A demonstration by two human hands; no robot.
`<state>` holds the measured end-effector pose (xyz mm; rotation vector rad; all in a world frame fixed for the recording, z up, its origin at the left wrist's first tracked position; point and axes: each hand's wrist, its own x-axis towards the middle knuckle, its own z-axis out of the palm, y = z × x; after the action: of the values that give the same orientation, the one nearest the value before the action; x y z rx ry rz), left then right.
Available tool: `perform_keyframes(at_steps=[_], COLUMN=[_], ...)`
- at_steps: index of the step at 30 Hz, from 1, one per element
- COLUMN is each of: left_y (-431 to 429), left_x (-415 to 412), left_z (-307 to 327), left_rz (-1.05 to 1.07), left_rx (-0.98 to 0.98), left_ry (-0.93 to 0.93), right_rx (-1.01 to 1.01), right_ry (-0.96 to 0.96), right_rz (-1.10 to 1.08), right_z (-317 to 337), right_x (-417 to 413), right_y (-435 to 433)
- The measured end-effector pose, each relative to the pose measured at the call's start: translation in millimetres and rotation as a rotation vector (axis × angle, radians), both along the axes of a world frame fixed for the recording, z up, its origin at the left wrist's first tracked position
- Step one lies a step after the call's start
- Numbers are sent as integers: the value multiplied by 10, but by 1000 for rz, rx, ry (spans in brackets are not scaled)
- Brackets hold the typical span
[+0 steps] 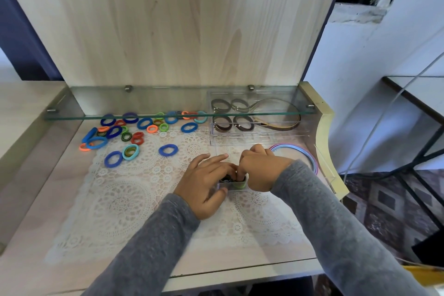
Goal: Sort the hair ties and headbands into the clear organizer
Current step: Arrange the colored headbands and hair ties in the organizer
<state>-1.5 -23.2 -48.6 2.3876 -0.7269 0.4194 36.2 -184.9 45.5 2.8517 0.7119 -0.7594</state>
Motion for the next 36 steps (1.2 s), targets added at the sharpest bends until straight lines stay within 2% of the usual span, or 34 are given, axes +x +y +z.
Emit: perform_keyframes(at_steps=[5,8,13,22,36], left_y=[3,2,-8,-51,-45], left_x=[-1,-2,0,45,56], left_z=[-4,-2,12,-38,-61], left_rz=[-10,-13,4,129,119], left_rx=[4,-14,0,182,182], left_ry=[16,22,47,35,26], right_rx=[61,216,508,465,453], right_ry=[29,21,-160,-263,-301], right_rz=[-19,-54,-173,-223,-198], right_z=[17,36,-56,-293,-315], right_x=[20,40,56,-4,-24], right_y=[-41,-122,-239,-281,-274])
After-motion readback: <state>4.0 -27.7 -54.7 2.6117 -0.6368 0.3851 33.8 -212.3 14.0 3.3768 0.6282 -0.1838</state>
